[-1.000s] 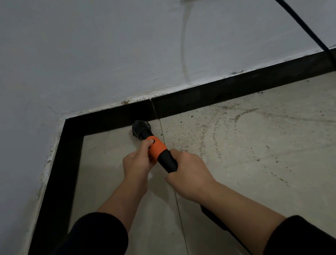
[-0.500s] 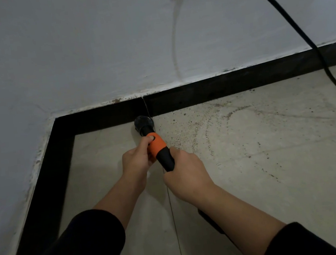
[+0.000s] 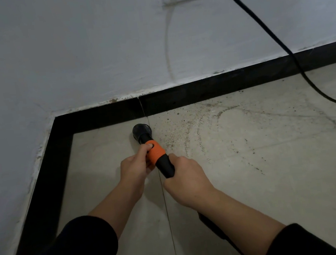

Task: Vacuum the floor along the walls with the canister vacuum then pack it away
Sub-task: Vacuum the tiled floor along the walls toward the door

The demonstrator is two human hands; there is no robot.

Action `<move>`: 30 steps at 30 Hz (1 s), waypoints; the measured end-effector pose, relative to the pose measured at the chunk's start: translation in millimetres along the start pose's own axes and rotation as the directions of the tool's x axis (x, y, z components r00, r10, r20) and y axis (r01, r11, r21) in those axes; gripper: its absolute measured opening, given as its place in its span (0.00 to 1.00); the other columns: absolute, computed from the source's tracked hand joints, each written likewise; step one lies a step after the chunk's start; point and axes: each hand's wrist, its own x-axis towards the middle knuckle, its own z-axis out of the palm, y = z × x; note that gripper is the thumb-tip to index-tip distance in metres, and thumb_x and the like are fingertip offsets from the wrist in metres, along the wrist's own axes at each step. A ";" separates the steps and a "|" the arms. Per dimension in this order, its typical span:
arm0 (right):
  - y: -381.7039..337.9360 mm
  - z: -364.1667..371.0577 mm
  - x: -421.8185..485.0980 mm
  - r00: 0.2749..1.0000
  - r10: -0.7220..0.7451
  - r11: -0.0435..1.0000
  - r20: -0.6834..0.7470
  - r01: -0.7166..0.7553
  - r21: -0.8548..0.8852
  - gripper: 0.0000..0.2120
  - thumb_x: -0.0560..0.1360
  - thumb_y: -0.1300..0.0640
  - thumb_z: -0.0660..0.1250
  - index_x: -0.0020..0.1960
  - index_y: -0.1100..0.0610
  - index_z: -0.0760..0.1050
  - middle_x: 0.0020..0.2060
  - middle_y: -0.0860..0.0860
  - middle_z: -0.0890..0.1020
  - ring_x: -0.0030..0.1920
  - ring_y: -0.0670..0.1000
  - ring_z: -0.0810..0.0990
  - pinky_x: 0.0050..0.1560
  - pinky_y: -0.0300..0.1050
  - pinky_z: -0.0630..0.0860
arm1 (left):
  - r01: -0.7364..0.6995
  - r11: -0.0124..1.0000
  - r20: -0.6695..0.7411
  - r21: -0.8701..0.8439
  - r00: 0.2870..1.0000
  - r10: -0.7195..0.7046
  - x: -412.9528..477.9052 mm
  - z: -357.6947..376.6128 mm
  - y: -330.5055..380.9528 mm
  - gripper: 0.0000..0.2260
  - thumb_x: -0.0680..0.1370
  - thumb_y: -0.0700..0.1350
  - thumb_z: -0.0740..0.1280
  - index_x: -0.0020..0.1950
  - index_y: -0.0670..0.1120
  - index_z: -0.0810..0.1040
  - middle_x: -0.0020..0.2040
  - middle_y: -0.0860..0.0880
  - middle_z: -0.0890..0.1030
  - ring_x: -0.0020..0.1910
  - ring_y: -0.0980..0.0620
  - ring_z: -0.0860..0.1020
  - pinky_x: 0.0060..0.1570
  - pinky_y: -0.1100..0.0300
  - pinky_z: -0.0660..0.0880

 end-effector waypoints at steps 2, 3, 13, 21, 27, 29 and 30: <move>1.2 -0.5 -4.8 1.000 0.004 1.000 0.003 -0.004 -0.004 0.09 0.69 0.65 0.61 0.47 0.56 0.68 0.33 0.50 0.70 0.31 0.47 0.67 0.28 0.39 0.61 | 0.006 1.000 0.010 -0.001 1.000 -0.006 -6.4 -2.1 -0.6 0.08 0.76 0.44 0.71 0.43 0.41 0.77 0.49 0.41 0.82 0.52 0.45 0.81 0.45 0.58 0.77; 1.8 -1.1 -7.3 1.000 0.005 1.000 0.002 -0.005 -0.008 0.09 0.69 0.65 0.61 0.47 0.56 0.68 0.33 0.50 0.70 0.31 0.47 0.67 0.28 0.39 0.60 | 0.006 1.000 0.015 0.005 1.000 -0.006 -9.6 -3.0 -0.8 0.08 0.76 0.44 0.71 0.43 0.41 0.77 0.49 0.41 0.82 0.52 0.46 0.81 0.44 0.59 0.77; 6.1 -9.6 -33.1 0.999 0.011 0.999 0.047 -0.008 -0.048 0.08 0.70 0.64 0.63 0.46 0.56 0.67 0.33 0.48 0.69 0.31 0.46 0.67 0.28 0.38 0.60 | 0.024 0.999 0.073 0.043 0.997 -0.027 -44.4 -7.6 -2.0 0.07 0.77 0.43 0.69 0.41 0.43 0.74 0.44 0.45 0.79 0.44 0.51 0.79 0.40 0.62 0.75; 9.7 -14.1 -47.6 0.997 0.018 0.997 0.076 -0.012 -0.070 0.07 0.71 0.64 0.64 0.44 0.56 0.67 0.33 0.48 0.69 0.31 0.47 0.68 0.28 0.38 0.60 | 0.040 0.996 0.119 0.074 0.992 -0.049 -59.2 -12.0 -4.7 0.06 0.78 0.43 0.68 0.43 0.42 0.75 0.45 0.44 0.80 0.45 0.50 0.80 0.41 0.61 0.76; 11.1 -32.1 -59.3 0.989 0.038 0.992 0.143 -0.020 -0.125 0.07 0.71 0.62 0.68 0.46 0.56 0.70 0.34 0.49 0.72 0.34 0.50 0.72 0.29 0.38 0.64 | 0.059 0.995 0.163 0.085 0.984 -0.072 -76.7 -10.4 -6.2 0.06 0.79 0.42 0.68 0.45 0.41 0.75 0.44 0.44 0.80 0.45 0.51 0.80 0.42 0.61 0.76; 15.7 -37.0 -66.1 0.987 0.042 0.987 0.158 -0.017 -0.157 0.08 0.72 0.61 0.68 0.48 0.57 0.71 0.35 0.50 0.74 0.36 0.51 0.74 0.29 0.38 0.66 | 0.072 0.993 0.181 0.091 0.980 -0.088 -82.5 -9.0 -9.8 0.06 0.78 0.42 0.68 0.47 0.40 0.75 0.44 0.43 0.80 0.45 0.51 0.80 0.40 0.62 0.77; 18.3 -38.5 -70.2 0.986 0.045 0.986 0.162 -0.018 -0.165 0.08 0.72 0.61 0.68 0.49 0.58 0.72 0.36 0.51 0.74 0.36 0.52 0.74 0.30 0.38 0.66 | 0.079 0.992 0.190 0.096 0.977 -0.096 -85.4 -8.5 -12.1 0.07 0.78 0.42 0.68 0.49 0.38 0.75 0.45 0.43 0.80 0.45 0.50 0.80 0.40 0.63 0.77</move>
